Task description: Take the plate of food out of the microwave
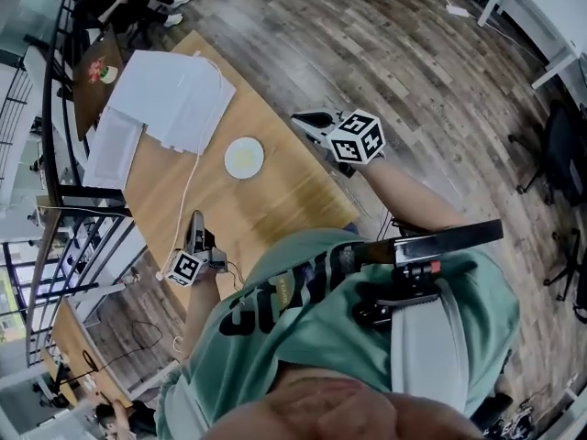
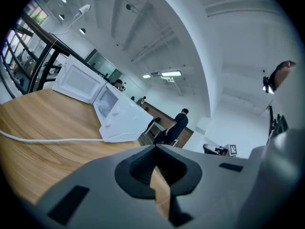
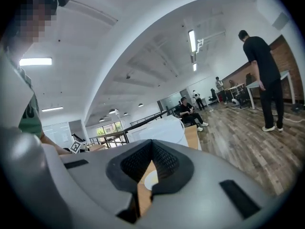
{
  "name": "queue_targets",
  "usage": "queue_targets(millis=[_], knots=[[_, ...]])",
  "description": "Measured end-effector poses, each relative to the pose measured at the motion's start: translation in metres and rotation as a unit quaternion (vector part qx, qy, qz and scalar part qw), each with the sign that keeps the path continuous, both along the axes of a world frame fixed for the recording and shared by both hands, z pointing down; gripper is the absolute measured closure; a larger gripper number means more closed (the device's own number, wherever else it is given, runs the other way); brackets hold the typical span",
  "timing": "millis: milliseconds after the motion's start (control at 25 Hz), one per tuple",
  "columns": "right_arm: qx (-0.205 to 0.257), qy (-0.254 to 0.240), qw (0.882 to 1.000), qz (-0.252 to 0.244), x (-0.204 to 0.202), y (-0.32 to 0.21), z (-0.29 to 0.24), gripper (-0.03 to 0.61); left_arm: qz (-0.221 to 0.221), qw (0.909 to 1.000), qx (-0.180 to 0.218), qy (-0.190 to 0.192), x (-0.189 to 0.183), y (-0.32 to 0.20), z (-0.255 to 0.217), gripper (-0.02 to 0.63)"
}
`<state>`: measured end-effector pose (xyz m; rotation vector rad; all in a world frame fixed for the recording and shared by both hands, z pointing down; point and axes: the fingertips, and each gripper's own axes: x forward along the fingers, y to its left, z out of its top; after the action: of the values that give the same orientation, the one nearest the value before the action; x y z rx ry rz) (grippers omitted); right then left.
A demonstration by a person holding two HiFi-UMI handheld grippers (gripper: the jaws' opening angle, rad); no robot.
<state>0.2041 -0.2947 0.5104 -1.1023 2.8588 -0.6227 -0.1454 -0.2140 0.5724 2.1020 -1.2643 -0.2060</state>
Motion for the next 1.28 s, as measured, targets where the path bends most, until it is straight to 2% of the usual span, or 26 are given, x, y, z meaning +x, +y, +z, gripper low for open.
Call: queue_targets(millis=[120, 360, 560, 680, 880, 1000, 1280], knots=[[0.013, 0.001, 1.000, -0.010, -0.035, 0.010, -0.023, 0.572, 0.003, 0.9993, 0.034, 0.014, -0.027, 0.011, -0.025, 0.607], [0.006, -0.008, 1.000, 0.010, -0.105, 0.053, -0.053, 0.572, 0.061, 0.9900, 0.124, 0.030, -0.084, 0.048, -0.083, 0.609], [0.000, 0.003, 1.000, 0.023, -0.158, 0.084, -0.067, 0.572, 0.097, 0.9846, 0.142, 0.030, -0.136, 0.091, -0.099, 0.607], [0.012, 0.019, 1.000, 0.012, -0.187, 0.088, -0.076, 0.572, 0.092, 0.9834, 0.155, 0.023, -0.165, 0.095, -0.109, 0.607], [0.038, 0.037, 0.998, -0.023, -0.187, 0.073, -0.100, 0.572, 0.051, 0.9813, 0.184, 0.023, -0.162, 0.099, -0.123, 0.607], [0.042, 0.032, 0.998, -0.039, -0.179, 0.065, -0.105, 0.572, 0.035, 0.9829, 0.177, 0.034, -0.146, 0.107, -0.121, 0.607], [0.037, 0.020, 0.996, -0.074, -0.166, 0.062, -0.092, 0.572, 0.026, 0.9844, 0.172, 0.026, -0.110, 0.114, -0.127, 0.607]])
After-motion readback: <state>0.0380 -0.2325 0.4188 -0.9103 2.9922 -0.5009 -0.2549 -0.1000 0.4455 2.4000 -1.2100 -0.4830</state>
